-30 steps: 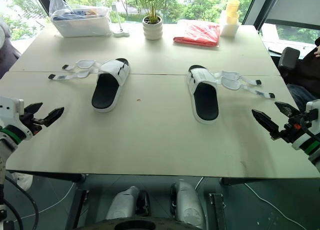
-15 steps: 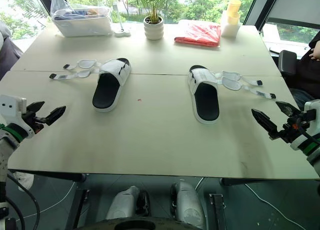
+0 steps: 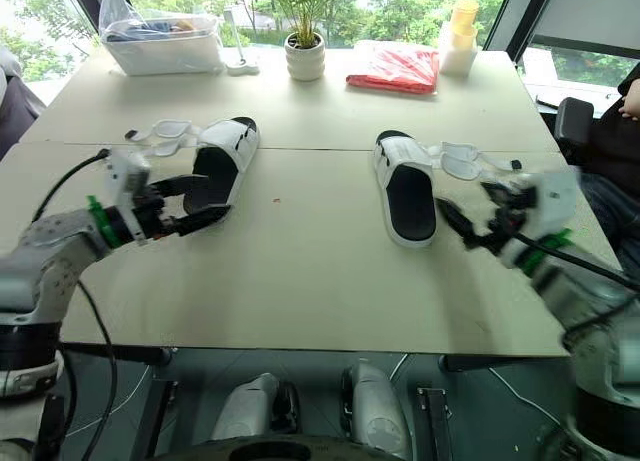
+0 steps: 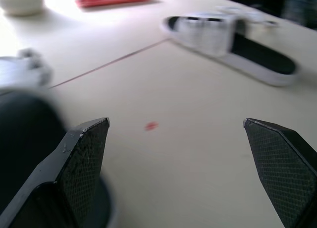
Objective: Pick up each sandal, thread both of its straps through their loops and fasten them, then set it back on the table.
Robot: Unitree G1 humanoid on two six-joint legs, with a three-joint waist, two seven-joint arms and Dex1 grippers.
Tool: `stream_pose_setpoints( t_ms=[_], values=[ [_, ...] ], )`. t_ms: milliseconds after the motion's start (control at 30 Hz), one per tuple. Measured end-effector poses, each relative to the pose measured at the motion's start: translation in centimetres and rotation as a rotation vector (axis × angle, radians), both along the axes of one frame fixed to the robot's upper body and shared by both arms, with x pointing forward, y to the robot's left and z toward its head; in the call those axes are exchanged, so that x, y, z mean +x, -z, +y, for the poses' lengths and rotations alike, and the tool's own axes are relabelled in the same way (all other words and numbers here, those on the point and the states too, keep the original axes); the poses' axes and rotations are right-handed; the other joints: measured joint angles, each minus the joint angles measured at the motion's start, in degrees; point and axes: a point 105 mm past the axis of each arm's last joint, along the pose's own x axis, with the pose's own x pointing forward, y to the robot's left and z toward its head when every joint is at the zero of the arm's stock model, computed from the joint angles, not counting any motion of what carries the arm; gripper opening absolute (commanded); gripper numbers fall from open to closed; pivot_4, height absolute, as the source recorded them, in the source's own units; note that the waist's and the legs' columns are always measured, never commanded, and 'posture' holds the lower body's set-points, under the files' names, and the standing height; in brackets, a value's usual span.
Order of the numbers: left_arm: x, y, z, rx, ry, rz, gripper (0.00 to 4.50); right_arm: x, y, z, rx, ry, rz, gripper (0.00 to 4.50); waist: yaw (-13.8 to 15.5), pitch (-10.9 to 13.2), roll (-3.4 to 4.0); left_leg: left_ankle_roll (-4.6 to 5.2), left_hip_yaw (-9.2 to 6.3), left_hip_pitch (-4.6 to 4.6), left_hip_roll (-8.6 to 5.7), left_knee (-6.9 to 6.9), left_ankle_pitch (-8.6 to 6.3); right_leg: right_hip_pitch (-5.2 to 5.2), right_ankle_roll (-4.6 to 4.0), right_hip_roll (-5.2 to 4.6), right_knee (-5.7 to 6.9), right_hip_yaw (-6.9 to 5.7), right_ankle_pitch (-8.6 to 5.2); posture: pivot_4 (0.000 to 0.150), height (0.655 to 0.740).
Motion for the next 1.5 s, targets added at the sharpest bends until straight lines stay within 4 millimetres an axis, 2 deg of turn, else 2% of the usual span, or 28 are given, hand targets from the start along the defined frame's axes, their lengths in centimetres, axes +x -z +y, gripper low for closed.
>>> stream_pose_setpoints(
  t_ms=[67, 200, 367, 467, 567, 667, 833, 900, 1100, 1367, 1500],
  values=[
    [-0.2, -0.6, -1.4, 0.020, 0.095, -0.010, 4.50, 0.9, 0.6, 2.2, 0.019, -0.009, 0.023, 4.40, 0.06, -0.01, 0.01, 0.00, 0.00, -0.03, -0.01, -0.01, 0.00, -0.04, 0.00, 0.00, 0.05, 0.00, 0.00, 0.150, 0.7278],
    [-0.2, -1.7, -3.5, 0.057, 0.253, -0.015, 4.50, 4.4, 2.2, 4.1, 0.062, 0.102, 0.092, 4.40, 0.09, -0.02, 0.00, 0.01, 0.00, -0.12, -0.04, 0.02, 0.00, -0.11, 0.00, 0.00, 0.08, -0.01, 0.00, 0.150, 0.7278],
    [0.0, -2.2, -3.9, 0.062, 0.311, 0.004, 4.50, 7.7, 4.2, 3.6, 0.118, 0.249, 0.198, 4.40, -0.11, -0.01, 0.02, 0.02, -0.01, -0.13, -0.03, 0.02, 0.01, -0.13, 0.00, 0.01, 0.10, -0.01, 0.00, 0.150, 0.7278],
    [0.1, -2.0, -3.9, 0.074, 0.319, 0.006, 4.50, 8.8, 4.4, 3.8, 0.170, 0.265, 0.215, 4.40, -0.23, -0.01, 0.02, 0.02, -0.01, -0.13, -0.03, 0.02, 0.01, -0.14, 0.00, 0.01, 0.13, -0.01, 0.00, 0.150, 0.7278],
    [0.7, -1.7, -4.1, 0.054, 0.305, 0.006, 4.50, 11.1, 3.9, 4.6, 0.226, 0.280, 0.189, 4.40, -0.93, 0.00, 0.03, 0.03, -0.01, -0.13, -0.04, 0.08, 0.01, -0.14, 0.00, -0.02, 0.21, 0.00, 0.00, 0.150, 0.7278],
    [0.7, -1.5, -4.6, 0.043, 0.309, 0.003, 4.50, 12.7, 2.7, 5.3, 0.211, 0.278, 0.108, 3.54, -1.36, 0.00, 0.03, 0.03, -0.04, -0.12, -0.04, 0.06, 0.02, -0.14, 0.01, -0.01, 0.23, 0.00, 0.00, 0.150, 0.7278],
    [0.8, -1.5, -4.5, 0.052, 0.305, -0.003, 4.50, 13.5, 4.7, 4.4, 0.126, 0.313, 0.070, 1.10, -1.43, 0.01, 0.04, 0.03, -0.04, -0.15, -0.04, 0.05, 0.02, -0.17, 0.01, -0.02, 0.23, 0.01, -0.01, 0.150, 0.7278],
    [0.8, -1.5, -4.6, 0.054, 0.308, -0.011, 4.50, 13.6, 4.3, 4.6, 0.041, 0.280, -0.001, 0.04, -1.41, 0.01, 0.05, 0.02, -0.04, -0.14, -0.04, 0.06, 0.02, -0.17, 0.01, -0.02, 0.25, 0.02, -0.01, 0.150, 0.7278],
    [0.9, -1.4, -4.6, 0.061, 0.312, -0.012, 4.50, 12.8, 3.8, 4.9, -0.035, 0.157, -0.081, 0.04, -1.38, 0.01, 0.06, 0.02, -0.05, -0.16, -0.03, 0.06, 0.02, -0.19, 0.01, -0.02, 0.25, 0.02, -0.01, 0.150, 0.7278],
    [0.9, -1.4, -4.1, 0.069, 0.312, 0.003, 4.50, 7.3, 2.9, 6.6, -0.103, -0.242, -0.088, 0.04, -1.36, 0.03, 0.08, 0.03, -0.06, -0.16, -0.03, 0.07, 0.02, -0.20, 0.02, -0.02, 0.27, 0.04, -0.02, 0.150, 0.7278],
    [0.4, -1.8, -3.8, 0.065, 0.352, 0.044, 4.50, 3.0, 2.5, 7.9, -0.210, -0.544, -0.072, 0.04, -1.24, 0.04, 0.07, 0.03, -0.07, -0.17, -0.03, 0.07, 0.02, -0.21, 0.03, -0.01, 0.26, 0.04, -0.03, 0.150, 0.7278]
  ],
)
